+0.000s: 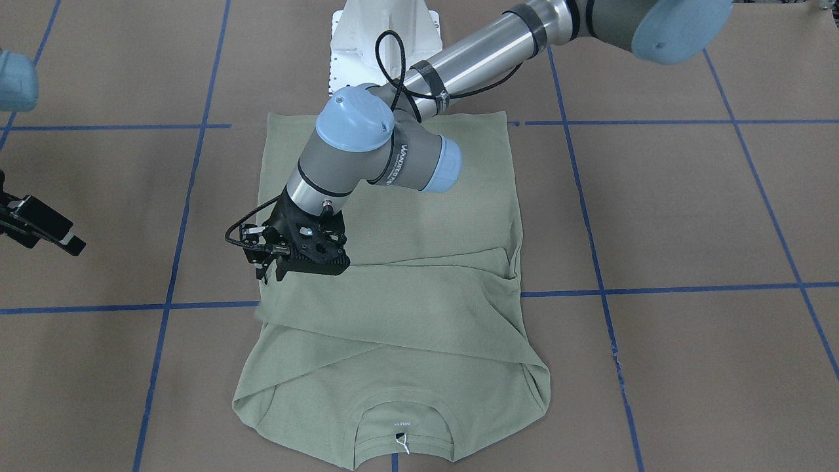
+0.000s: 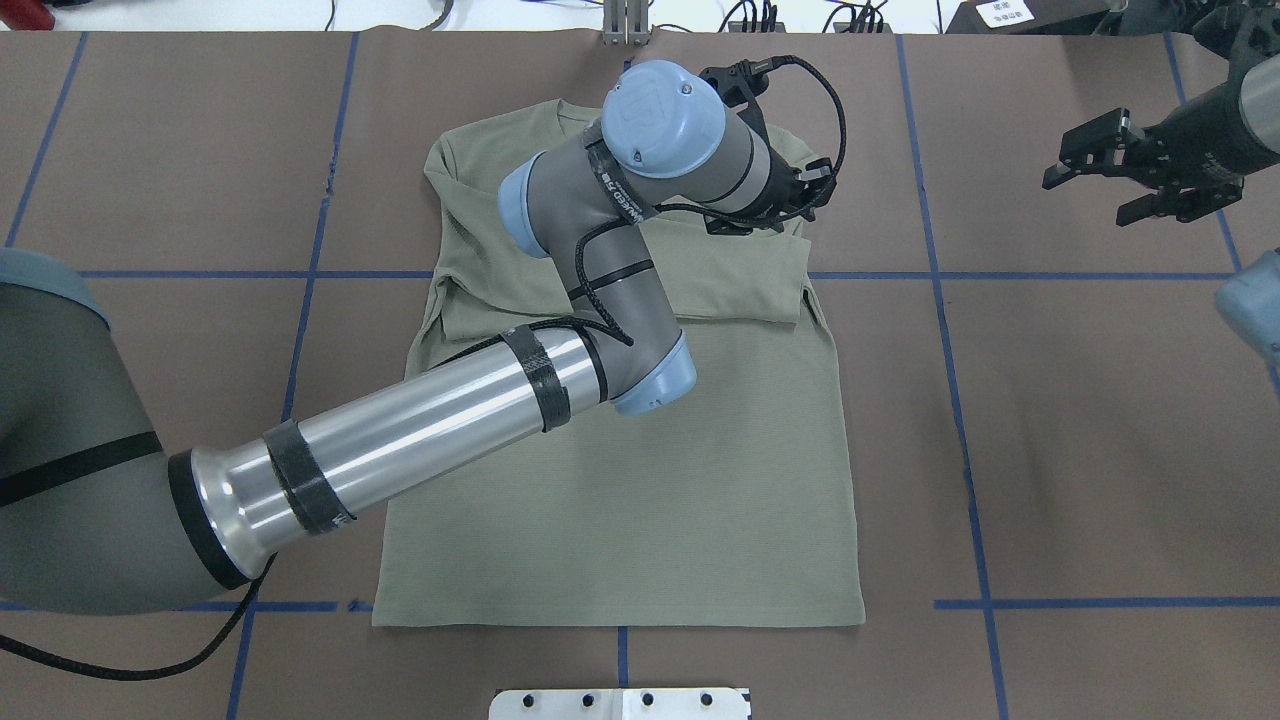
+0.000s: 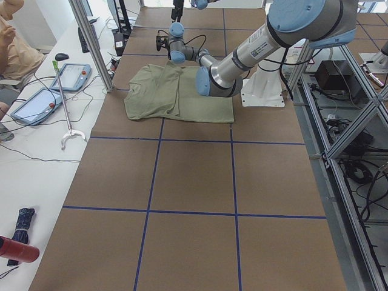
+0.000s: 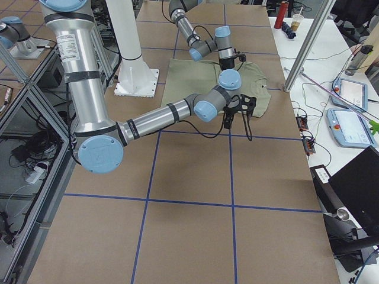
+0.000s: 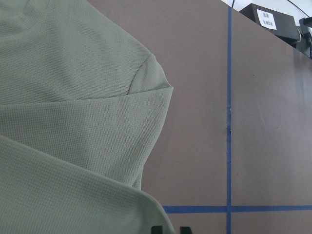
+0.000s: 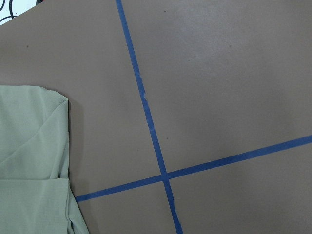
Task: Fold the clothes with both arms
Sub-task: 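Fold the sleeve across the shirt body with the left gripper, then release the sleeve with the left gripper while the right gripper moves toward the hem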
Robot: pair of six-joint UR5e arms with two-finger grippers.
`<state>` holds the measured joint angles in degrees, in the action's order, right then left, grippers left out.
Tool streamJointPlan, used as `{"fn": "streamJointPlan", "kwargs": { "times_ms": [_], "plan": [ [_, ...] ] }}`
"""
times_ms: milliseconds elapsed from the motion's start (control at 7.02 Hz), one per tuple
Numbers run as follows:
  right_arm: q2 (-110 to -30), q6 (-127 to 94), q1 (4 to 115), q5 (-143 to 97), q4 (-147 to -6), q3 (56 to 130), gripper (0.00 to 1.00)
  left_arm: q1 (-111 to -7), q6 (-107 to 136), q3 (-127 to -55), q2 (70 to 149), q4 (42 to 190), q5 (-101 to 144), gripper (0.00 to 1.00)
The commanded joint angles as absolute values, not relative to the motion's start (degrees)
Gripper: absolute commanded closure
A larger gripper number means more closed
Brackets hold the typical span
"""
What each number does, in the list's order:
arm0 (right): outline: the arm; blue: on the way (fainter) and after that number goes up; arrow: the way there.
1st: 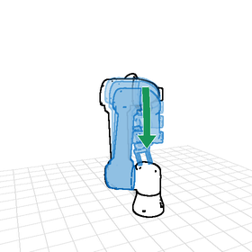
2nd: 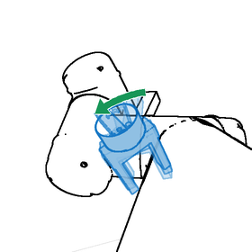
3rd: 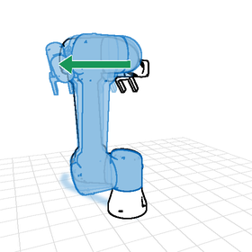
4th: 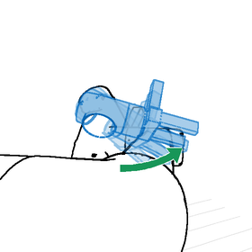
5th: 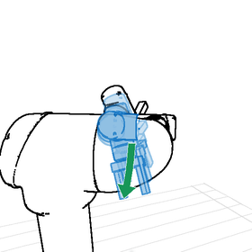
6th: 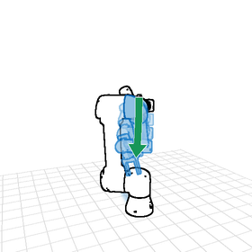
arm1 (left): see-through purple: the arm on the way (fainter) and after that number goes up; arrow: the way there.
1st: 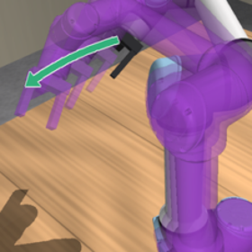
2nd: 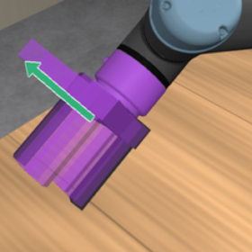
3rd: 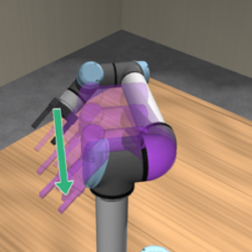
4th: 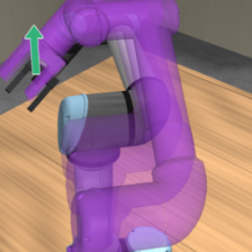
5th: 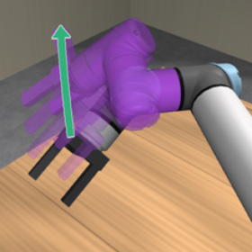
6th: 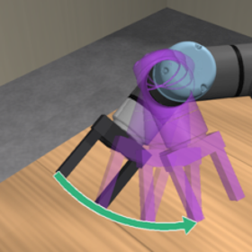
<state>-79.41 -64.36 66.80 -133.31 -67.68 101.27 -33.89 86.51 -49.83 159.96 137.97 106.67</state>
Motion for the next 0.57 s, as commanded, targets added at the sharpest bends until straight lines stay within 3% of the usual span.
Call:
{"fn": "streamJointPlan", "kwargs": {
  "times_ms": [0, 285, 427],
  "plan": [
    [-79.1, -65.3, 66.5, -132.5, -67.6, 101.2, 0.00, -34.2, 86.5, -52.4, 158.1, 137.4, 107.2, 0.22],
    [-79.2, -72.4, 62.5, -131.0, -67.7, 104.0, 0.00, -35.1, 85.6, -70.0, 142.8, 134.1, 113.2, 0.24],
    [-79.4, -81.4, 54.1, -123.0, -67.8, 108.0, 0.00, -35.2, 84.1, -76.8, 137.7, 130.9, 113.8, 0.24]
  ]
}}
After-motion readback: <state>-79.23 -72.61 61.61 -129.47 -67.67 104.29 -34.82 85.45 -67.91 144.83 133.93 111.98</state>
